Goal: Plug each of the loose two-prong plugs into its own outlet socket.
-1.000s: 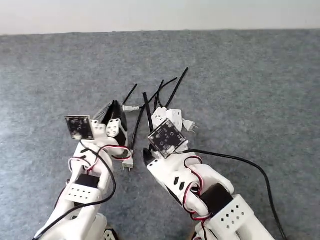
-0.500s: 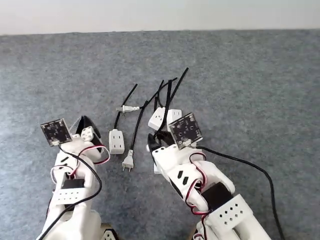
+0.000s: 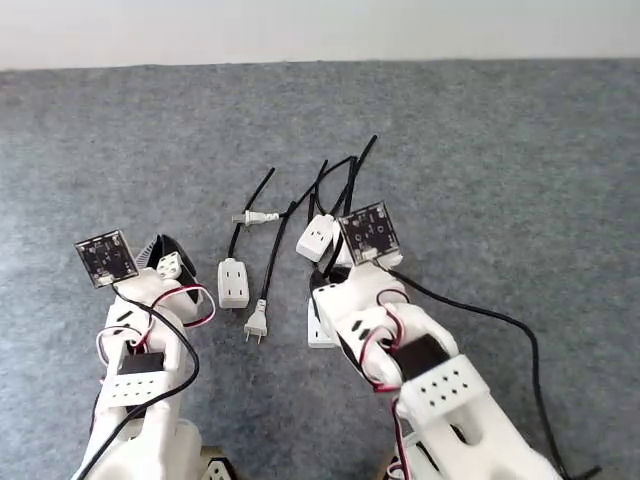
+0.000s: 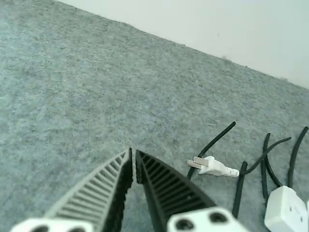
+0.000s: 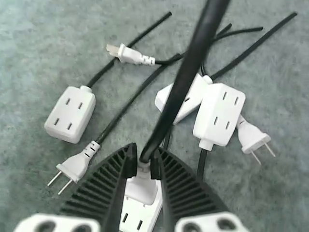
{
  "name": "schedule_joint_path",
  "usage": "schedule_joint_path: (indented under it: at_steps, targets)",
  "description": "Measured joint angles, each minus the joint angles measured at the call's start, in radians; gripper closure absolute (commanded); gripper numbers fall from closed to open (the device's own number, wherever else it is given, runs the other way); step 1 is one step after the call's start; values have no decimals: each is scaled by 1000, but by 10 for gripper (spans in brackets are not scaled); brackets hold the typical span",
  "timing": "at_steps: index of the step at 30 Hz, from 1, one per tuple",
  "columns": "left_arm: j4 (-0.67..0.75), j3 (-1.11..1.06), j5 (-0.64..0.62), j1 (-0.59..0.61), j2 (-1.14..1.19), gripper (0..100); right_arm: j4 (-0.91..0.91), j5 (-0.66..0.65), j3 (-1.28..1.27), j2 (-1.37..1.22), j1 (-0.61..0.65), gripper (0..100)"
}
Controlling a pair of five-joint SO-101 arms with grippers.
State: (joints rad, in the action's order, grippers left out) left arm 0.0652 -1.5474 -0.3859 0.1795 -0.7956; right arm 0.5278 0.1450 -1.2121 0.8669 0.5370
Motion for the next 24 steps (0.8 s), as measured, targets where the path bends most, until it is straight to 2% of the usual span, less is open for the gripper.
schedule_joint_path:
  at_steps: [5, 11, 24]
  targets:
    - [0, -2, 5, -2, 0, 985, -25, 0, 5, -34, -3, 991]
    - [0, -38, 69, -2, 0, 985, -38, 0, 5, -34, -3, 991]
    - [0, -38, 77, -2, 0, 985, -52, 0, 5, -34, -3, 991]
